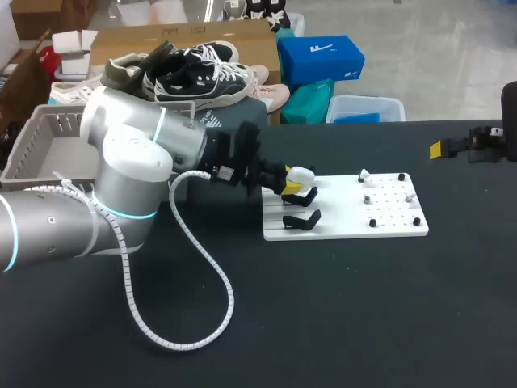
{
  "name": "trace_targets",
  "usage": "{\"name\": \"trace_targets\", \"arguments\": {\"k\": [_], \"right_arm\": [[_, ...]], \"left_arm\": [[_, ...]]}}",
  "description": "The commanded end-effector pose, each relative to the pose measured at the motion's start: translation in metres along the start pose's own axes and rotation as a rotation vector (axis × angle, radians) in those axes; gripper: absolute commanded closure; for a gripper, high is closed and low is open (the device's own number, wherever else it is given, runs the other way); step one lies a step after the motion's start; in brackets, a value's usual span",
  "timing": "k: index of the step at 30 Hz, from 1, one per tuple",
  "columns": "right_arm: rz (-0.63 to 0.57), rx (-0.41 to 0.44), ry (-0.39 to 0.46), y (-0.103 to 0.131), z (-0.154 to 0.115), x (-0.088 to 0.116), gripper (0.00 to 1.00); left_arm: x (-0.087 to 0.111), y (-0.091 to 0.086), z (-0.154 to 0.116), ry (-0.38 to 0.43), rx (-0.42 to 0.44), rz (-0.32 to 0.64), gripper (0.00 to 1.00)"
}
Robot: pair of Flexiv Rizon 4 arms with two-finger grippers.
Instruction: Pick up each earbud case from the left stands, insert the matching earbuds, close the lid, and place the case in the box.
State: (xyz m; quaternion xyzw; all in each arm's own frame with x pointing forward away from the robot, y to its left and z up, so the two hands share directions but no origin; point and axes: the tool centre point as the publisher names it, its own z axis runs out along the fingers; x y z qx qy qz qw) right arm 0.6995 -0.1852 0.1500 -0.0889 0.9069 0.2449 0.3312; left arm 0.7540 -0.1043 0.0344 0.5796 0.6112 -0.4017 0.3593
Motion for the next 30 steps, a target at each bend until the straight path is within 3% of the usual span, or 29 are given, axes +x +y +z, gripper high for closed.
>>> {"name": "trace_targets", "arguments": {"k": [1,11,24,30], "right_arm": [[0.000,0.000,0.001,0.000,0.001,0.000,0.00],[-0.024,-0.022,0.043,0.006,0.013,0.001,0.00],[-0.149,-0.052,0.117,0.050,0.035,0.017,0.00],[-0.188,-0.064,0.153,0.063,0.045,0.022,0.00]], "left_arm": [[-0.005,-0.011,-0.009,-0.024,-0.056,0.014,1.00],[-0.034,-0.011,-0.006,-0.062,-0.097,0.083,1.00],[-0.075,0.004,0.019,-0.061,-0.095,0.168,1.00],[-0.087,0.001,0.027,-0.059,-0.081,0.197,1.00]]}}
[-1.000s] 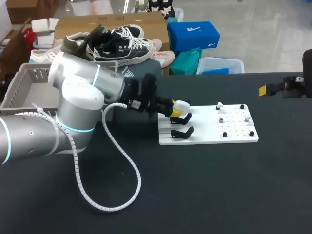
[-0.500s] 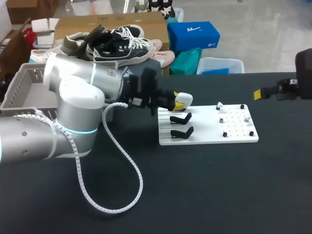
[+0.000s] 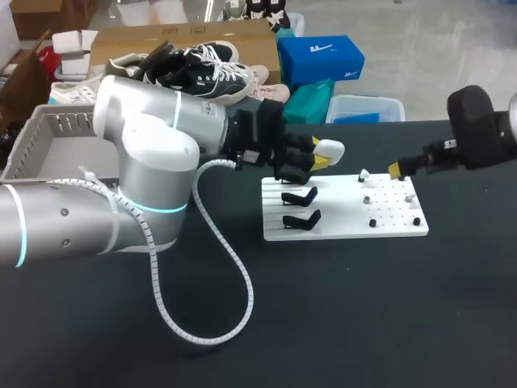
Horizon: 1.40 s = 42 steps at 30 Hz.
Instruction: Pick up each earbud case from the left stands, insert the matching earbuds, close the lid, and place the case in the box.
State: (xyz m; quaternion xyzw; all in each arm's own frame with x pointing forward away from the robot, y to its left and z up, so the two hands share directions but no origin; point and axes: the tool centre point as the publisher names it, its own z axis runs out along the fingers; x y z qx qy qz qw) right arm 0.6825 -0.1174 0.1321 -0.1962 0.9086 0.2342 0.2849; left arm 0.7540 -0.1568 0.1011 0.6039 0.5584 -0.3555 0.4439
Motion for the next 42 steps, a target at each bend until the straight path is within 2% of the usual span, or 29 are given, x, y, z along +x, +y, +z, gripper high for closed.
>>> {"name": "trace_targets", "arguments": {"k": [1,10,18,31,42], "right_arm": [[-0.013,-0.009,0.017,0.007,0.010,-0.006,0.00],[-0.054,-0.022,0.062,0.022,0.034,-0.015,0.00],[-0.053,-0.036,0.074,0.024,0.048,-0.022,0.00],[-0.049,-0.041,0.079,0.023,0.052,-0.027,0.00],[-0.051,-0.051,0.083,0.025,0.058,-0.031,0.00]], "left_arm": [[-0.003,0.006,0.008,0.009,0.014,0.006,1.00],[0.000,-0.001,0.010,-0.004,0.007,-0.006,1.00],[-0.004,-0.011,0.013,-0.002,0.025,0.010,1.00],[-0.002,-0.015,0.014,-0.010,0.027,0.011,1.00],[-0.008,-0.021,0.015,-0.010,0.039,0.036,1.00]]}}
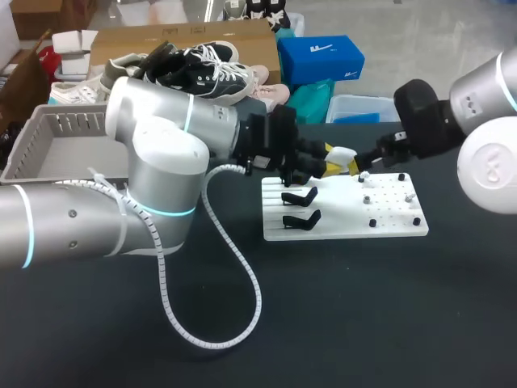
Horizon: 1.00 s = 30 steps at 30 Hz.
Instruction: Pick up each earbud case from the left stands, insert the matching earbuds, close the lid, and place the case in the box.
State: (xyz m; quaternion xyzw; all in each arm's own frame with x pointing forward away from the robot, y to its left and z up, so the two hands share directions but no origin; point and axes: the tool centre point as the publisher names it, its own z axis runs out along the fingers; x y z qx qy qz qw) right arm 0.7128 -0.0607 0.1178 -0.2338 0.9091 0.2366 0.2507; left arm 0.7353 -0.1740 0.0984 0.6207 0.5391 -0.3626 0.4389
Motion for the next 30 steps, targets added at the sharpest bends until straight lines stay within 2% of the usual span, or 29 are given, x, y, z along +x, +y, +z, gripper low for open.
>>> {"name": "trace_targets", "arguments": {"k": [1,22,30], "right_arm": [[-0.001,-0.012,0.003,-0.002,0.003,-0.004,0.00],[0.006,-0.008,-0.026,-0.005,-0.003,-0.012,0.00],[0.010,0.004,-0.054,-0.008,-0.013,-0.018,0.00]], "left_arm": [[-0.002,-0.002,-0.001,-0.004,-0.002,0.005,1.00],[-0.006,-0.014,0.002,-0.005,0.024,0.028,1.00],[-0.005,-0.018,0.002,-0.018,0.032,0.028,1.00]]}}
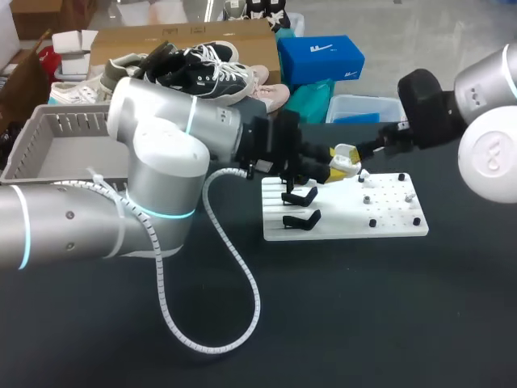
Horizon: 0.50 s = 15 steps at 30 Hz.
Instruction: Pick up each earbud case from the left stands, insert the matching earbuds, close the lid, and place the case in the box.
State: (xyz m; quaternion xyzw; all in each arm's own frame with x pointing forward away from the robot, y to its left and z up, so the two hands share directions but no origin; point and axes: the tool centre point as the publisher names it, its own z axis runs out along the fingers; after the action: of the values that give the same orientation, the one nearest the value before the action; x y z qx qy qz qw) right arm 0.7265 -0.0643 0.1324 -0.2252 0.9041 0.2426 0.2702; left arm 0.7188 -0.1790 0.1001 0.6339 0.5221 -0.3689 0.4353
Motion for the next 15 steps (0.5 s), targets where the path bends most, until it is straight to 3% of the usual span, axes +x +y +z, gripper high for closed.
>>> {"name": "trace_targets", "arguments": {"k": [1,8,15], "right_arm": [[0.005,0.008,-0.015,-0.003,-0.007,-0.001,0.00],[0.020,0.093,-0.085,-0.014,-0.035,0.003,0.00],[0.081,0.184,-0.159,-0.039,-0.074,0.025,0.00]], "left_arm": [[0.002,-0.003,-0.001,-0.011,-0.003,0.000,1.00],[0.005,-0.001,-0.003,-0.067,-0.021,0.027,1.00],[0.004,0.013,-0.004,-0.126,-0.077,0.087,1.00]]}}
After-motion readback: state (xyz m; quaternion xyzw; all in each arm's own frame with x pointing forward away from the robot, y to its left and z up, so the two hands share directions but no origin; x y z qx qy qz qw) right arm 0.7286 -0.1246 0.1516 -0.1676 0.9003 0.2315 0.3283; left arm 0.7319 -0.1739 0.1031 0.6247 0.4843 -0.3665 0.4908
